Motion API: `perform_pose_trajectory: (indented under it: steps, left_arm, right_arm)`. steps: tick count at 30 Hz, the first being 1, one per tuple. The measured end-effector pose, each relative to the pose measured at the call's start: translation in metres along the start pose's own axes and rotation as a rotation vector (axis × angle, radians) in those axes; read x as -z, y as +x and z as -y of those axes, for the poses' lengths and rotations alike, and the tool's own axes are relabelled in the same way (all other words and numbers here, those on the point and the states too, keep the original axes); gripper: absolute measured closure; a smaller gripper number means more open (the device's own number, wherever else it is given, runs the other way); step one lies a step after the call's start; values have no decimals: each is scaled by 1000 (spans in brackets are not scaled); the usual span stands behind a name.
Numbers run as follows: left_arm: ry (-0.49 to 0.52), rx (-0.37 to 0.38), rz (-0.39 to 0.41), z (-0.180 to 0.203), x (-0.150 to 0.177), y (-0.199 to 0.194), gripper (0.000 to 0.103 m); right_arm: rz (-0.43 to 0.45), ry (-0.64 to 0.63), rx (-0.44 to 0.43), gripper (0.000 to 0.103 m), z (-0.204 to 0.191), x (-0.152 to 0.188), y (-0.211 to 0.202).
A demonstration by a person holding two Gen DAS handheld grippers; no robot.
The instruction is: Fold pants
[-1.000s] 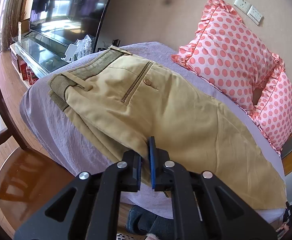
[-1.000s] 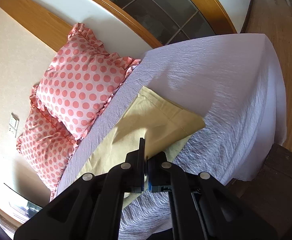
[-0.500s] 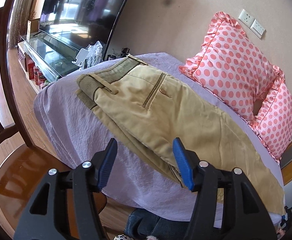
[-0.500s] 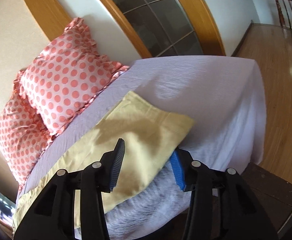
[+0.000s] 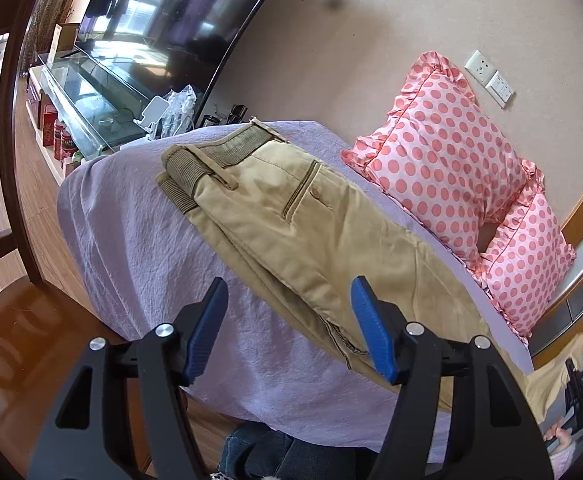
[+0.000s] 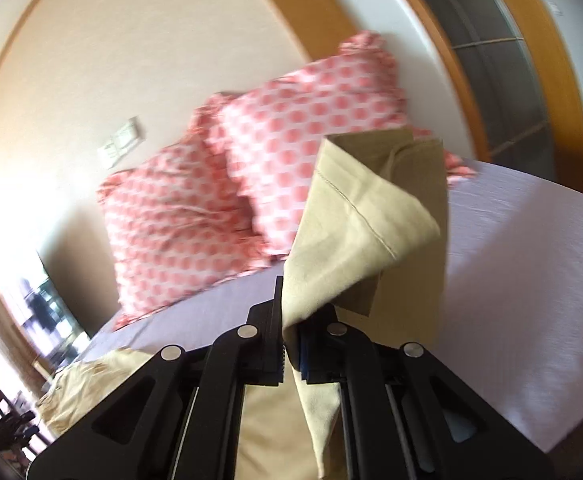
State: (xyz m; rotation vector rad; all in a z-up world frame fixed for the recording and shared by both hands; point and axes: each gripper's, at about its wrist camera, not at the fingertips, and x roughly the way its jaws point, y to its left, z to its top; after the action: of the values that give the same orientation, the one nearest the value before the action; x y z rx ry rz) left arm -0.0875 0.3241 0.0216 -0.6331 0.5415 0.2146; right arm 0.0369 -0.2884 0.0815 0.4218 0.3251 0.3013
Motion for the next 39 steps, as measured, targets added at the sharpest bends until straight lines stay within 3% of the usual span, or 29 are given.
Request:
perform_pose_trajectory:
  steps: [3,5,7,9,11,15,17,23,34,37,39]
  left_arm:
    - [11,23,2,3,5,-3,36]
    - [25,29,1,5,8,-3,35]
    - [38,32,-8,5,12,-2,34]
    - [53,41,-33,4,17,2,31]
    - [77,43,-55,4,21,6,31]
    - [115,59,-67,8,24,12,29]
    - [117,67,-69,9,25,16,27]
    - [66,74,-74,14,19,32,26]
    - [-18,28,-59,15,-22,47,26]
    - [-66,-20,-47,0,-40,56,27]
    - [-147,-24,-57,-17,-52,63,41]
  right_arm:
    - [-125,-116,-238,98,-85,27,46]
    - [-242,-208,-343,98,-135,61,72]
    - [-402,-333,-403,98,-176,107,93]
    - [-546,-455,-397,96,-200,148,103]
    - [-600,-506,-391,85,-207,171,99]
    - [-517,-444,-372,11,-199,157,82]
    - [-499,-367,-399,10,-188,143,84]
    - [-518,-245,-361,10,-175,137,100]
    - [-510,-195,-363,10,-166,137,104]
    - [-500,-177,-366,10,-161,136,103]
    - [-491,-169,-368,10,-158,134,101]
